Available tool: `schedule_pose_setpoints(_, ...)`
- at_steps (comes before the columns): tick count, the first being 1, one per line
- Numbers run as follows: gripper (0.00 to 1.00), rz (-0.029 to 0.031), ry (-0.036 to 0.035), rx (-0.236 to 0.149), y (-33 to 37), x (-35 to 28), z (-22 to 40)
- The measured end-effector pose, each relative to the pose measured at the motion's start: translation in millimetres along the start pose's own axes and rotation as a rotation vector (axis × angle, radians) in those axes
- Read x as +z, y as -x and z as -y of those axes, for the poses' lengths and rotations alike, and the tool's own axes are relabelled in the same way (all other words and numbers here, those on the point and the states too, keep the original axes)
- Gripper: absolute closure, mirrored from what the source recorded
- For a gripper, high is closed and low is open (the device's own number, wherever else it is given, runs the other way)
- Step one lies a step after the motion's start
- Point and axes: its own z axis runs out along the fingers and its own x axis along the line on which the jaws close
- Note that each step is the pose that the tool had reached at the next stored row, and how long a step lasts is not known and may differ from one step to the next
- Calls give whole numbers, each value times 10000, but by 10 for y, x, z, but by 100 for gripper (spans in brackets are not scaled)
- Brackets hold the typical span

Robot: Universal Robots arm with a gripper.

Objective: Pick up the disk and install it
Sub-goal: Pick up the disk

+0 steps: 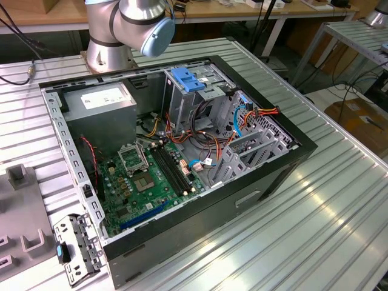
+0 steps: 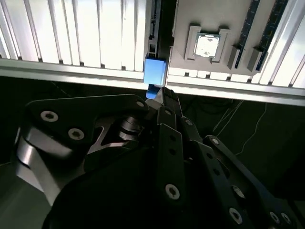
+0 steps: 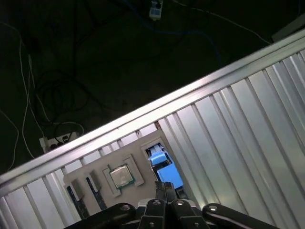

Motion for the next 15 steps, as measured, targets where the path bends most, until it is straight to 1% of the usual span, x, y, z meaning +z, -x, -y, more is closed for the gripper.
schedule_pose_setpoints(2,89,-16,2,-364,0,0,0)
schedule_pose_setpoints(3,89,-30,4,-697,0,0,0)
schedule_pose_setpoints(5,89,-46,6,-1049,0,1,0)
schedule_pose_setpoints(6,89,-60,7,-1382,0,1,0)
schedule_pose_setpoints(7,89,-71,9,-1622,0,2,0)
schedule_pose_setpoints(12,89,-113,15,-2601,0,3,0)
schedule_pose_setpoints(15,89,-154,20,-3554,0,4,0)
